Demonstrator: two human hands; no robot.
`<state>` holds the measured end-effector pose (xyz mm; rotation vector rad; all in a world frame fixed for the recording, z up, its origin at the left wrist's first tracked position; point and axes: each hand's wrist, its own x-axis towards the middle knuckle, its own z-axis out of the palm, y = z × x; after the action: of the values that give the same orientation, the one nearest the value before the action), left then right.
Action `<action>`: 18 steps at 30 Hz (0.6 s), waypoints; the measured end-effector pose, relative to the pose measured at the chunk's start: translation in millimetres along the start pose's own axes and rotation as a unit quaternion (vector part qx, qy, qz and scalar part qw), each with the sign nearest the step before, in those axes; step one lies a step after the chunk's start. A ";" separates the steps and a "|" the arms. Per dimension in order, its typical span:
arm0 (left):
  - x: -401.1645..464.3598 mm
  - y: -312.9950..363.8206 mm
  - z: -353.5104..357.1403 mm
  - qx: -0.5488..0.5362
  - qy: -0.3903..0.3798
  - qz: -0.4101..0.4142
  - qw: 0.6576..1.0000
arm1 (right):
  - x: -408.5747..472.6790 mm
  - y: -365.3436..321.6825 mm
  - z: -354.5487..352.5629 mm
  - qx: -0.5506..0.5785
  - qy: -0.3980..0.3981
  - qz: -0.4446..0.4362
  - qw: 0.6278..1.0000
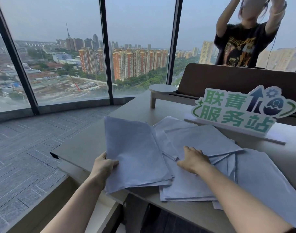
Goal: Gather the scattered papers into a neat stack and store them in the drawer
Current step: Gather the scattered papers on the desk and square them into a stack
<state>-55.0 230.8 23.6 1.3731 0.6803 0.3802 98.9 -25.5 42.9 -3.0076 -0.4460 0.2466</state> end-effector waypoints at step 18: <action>13.6 -10.4 -6.4 0.024 -0.016 -0.035 0.999 | -2.7 -1.6 -5.5 0.012 0.195 -0.014 0.981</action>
<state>-50.3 242.2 10.2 1.3942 0.7125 0.2868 96.8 -25.1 49.0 -2.9177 -0.4385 -0.3325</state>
